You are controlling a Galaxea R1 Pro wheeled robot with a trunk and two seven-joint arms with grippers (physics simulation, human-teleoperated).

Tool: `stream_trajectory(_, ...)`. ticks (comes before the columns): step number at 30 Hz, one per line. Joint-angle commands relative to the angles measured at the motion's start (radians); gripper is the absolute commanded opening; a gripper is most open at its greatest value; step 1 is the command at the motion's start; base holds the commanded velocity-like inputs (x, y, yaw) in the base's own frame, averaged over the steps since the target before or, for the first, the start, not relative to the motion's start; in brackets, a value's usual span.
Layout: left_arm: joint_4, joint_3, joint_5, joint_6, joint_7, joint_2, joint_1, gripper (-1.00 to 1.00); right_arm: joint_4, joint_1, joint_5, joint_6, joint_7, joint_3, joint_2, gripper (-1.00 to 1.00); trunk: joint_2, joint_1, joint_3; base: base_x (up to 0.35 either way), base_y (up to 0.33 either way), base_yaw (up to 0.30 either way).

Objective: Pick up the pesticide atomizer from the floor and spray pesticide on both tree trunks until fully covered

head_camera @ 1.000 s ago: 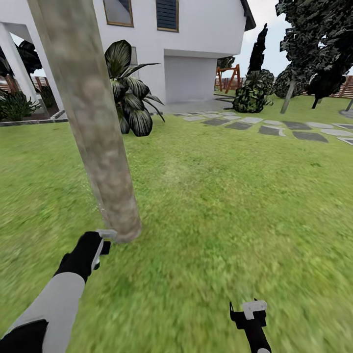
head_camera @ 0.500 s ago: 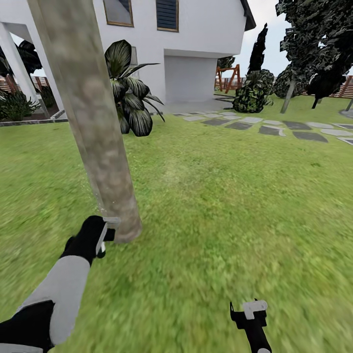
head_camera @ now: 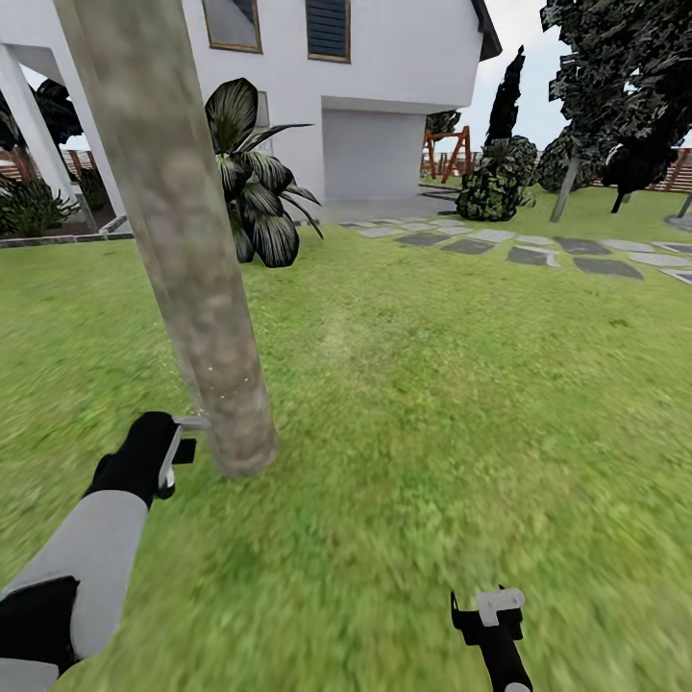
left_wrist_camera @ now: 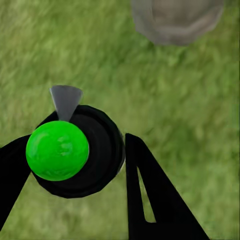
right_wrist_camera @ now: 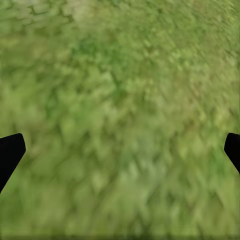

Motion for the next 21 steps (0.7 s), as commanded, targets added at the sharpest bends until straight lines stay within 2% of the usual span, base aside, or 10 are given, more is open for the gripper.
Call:
stream_trajectory(1, -0.003, 0.000, -0.011, 0.026, 0.005, -0.039, -0.006, -1.00, 0.000, 0.000, -0.005, -0.001, -0.005, 0.009, 0.000, 1.00, 0.000, 0.000, -0.001, 0.000, 0.000, 0.000)
stream_trajectory(3, -0.016, -0.001, -0.013, 0.052, 0.005, -0.064, -0.015, -1.00, 0.000, 0.000, -0.005, -0.001, -0.005, 0.009, 0.000, 1.00, 0.000, 0.000, -0.001, 0.000, 0.000, 0.000)
stream_trajectory(5, -0.024, 0.000, -0.013, 0.060, 0.005, -0.059, -0.017, -1.00, 0.000, 0.000, -0.005, -0.001, -0.005, 0.009, 0.000, 1.00, 0.000, 0.000, -0.001, 0.000, 0.000, 0.000)
stream_trajectory(8, -0.031, 0.004, -0.009, 0.066, 0.003, 0.043, -0.017, -1.00, 0.000, 0.000, -0.005, -0.001, -0.005, 0.009, 0.000, 1.00, 0.000, 0.000, -0.001, 0.000, 0.000, 0.000)
stream_trajectory(10, -0.031, 0.001, -0.009, 0.067, 0.002, 0.073, -0.014, -1.00, 0.000, 0.000, -0.005, -0.001, -0.005, 0.009, 0.000, 1.00, 0.000, 0.000, -0.001, 0.000, 0.000, 0.000)
stream_trajectory(11, -0.032, -0.007, -0.010, 0.068, 0.002, 0.062, -0.015, -1.00, 0.000, 0.000, -0.005, -0.001, -0.005, 0.009, 0.000, 1.00, 0.000, 0.000, -0.001, 0.000, 0.000, 0.000)
stream_trajectory(12, -0.033, -0.028, -0.011, 0.069, 0.002, 0.027, -0.017, -1.00, 0.001, 0.000, -0.005, -0.001, -0.004, 0.009, 0.000, 1.00, 0.000, 0.000, -0.001, 0.000, 0.000, 0.000)
stream_trajectory(16, -0.034, -0.055, -0.013, 0.088, 0.004, -0.054, -0.063, -1.00, 0.000, 0.000, -0.005, -0.001, -0.004, 0.009, 0.000, 1.00, 0.000, 0.000, -0.001, 0.000, 0.000, 0.000)
stream_trajectory(19, -0.034, -0.053, -0.013, 0.092, 0.005, -0.046, -0.102, -1.00, 0.000, 0.000, -0.005, -0.001, -0.004, 0.009, 0.000, 1.00, 0.000, 0.000, -0.001, 0.000, 0.000, 0.000)
stream_trajectory(21, -0.044, -0.050, -0.013, 0.094, 0.004, 0.003, -0.119, -1.00, 0.000, 0.000, -0.005, 0.000, -0.004, 0.009, 0.000, 1.00, 0.000, 0.000, -0.001, 0.000, 0.000, 0.000)
